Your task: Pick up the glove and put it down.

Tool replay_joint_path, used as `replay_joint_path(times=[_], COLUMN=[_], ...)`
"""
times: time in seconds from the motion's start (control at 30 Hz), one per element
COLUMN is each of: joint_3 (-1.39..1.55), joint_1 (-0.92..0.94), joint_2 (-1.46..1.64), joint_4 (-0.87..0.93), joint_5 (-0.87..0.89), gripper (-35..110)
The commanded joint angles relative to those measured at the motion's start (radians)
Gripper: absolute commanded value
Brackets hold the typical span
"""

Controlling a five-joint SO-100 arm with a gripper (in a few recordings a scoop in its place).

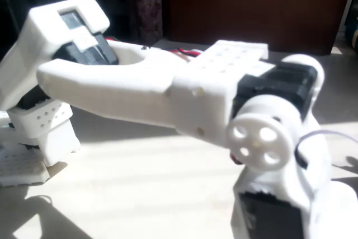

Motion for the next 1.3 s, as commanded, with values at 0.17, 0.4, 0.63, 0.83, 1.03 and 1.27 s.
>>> replay_joint_path(times=[0.17, 0.4, 0.63, 0.83, 1.03, 1.27], joint_3=[-0.031, -0.032, -0.031, -0.031, -0.031, -0.02], joint_1=[0.009, 0.012, 0.012, 0.012, -0.031, -0.193], joint_2=[0.02, 0.054, 0.075, 0.13, 0.202, 0.279], joint_4=[0.043, 0.095, 0.098, 0.098, 0.1, 0.11], joint_5=[-0.075, -0.103, -0.101, -0.101, -0.1, -0.095], gripper=[1, 15, 30, 31, 31, 31])
